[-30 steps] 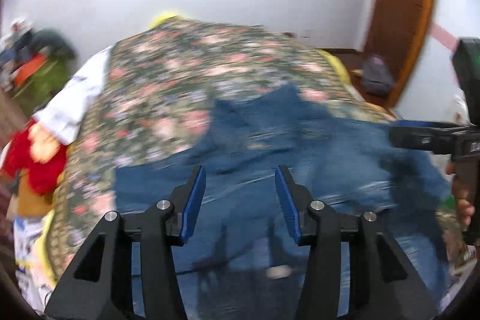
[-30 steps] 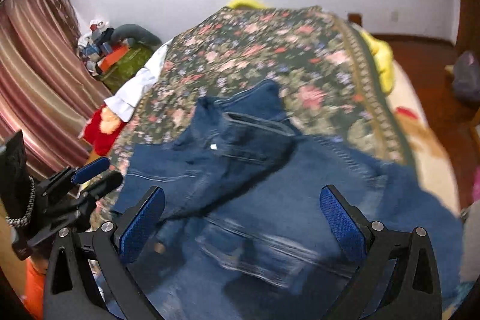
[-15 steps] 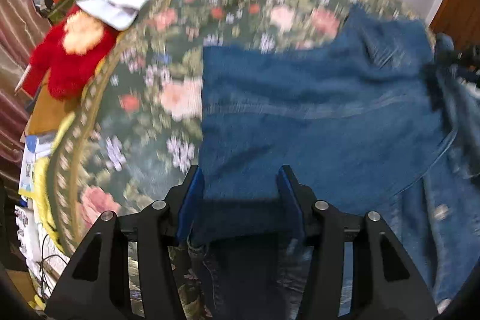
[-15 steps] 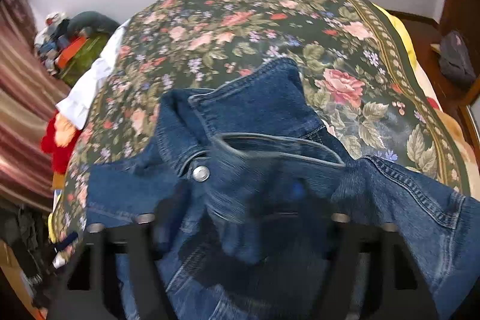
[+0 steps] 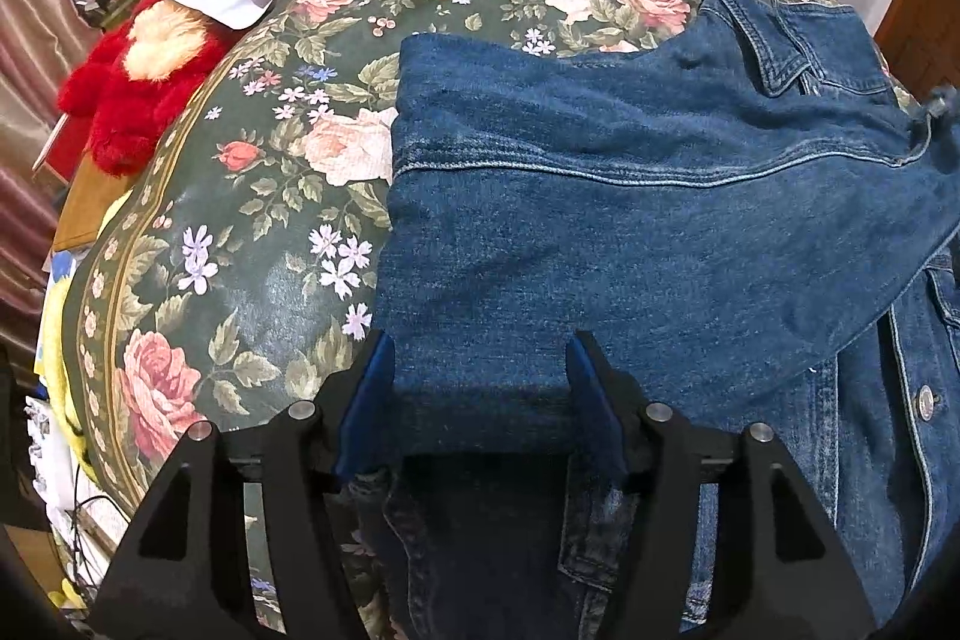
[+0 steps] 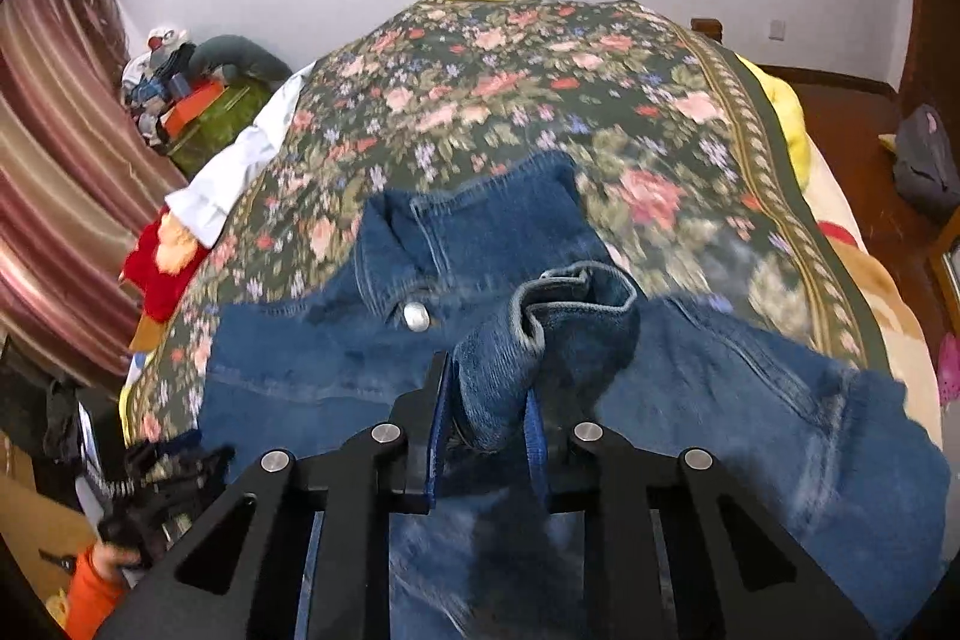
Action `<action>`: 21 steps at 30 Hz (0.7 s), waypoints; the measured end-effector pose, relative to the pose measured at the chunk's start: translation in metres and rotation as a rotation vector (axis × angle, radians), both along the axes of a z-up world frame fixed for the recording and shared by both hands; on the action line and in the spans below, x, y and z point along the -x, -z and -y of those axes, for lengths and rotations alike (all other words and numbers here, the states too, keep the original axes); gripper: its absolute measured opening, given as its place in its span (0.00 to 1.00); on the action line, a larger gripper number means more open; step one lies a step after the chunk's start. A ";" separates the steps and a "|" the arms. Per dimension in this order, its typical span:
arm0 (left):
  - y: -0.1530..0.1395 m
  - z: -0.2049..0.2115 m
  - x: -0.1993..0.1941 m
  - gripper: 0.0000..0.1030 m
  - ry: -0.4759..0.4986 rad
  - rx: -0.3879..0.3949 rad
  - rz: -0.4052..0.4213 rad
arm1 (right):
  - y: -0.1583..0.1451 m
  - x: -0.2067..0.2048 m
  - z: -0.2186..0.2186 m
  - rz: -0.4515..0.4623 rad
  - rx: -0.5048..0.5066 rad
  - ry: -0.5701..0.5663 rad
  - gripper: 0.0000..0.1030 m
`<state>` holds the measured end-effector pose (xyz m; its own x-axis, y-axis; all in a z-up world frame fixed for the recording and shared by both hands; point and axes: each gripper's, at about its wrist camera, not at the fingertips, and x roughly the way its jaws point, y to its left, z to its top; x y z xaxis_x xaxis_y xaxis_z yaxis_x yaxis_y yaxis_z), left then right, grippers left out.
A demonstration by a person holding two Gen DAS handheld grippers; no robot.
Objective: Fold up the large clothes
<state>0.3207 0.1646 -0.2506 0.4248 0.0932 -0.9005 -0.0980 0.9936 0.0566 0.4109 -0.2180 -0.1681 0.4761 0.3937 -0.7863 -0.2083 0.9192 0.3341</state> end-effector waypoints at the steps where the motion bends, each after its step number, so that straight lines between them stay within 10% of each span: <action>1: 0.001 0.001 0.000 0.59 0.002 -0.004 -0.001 | 0.004 0.004 0.004 -0.011 -0.001 -0.001 0.19; 21: 0.005 0.014 0.012 0.63 0.023 -0.048 -0.028 | 0.030 0.059 0.032 -0.123 0.020 -0.060 0.20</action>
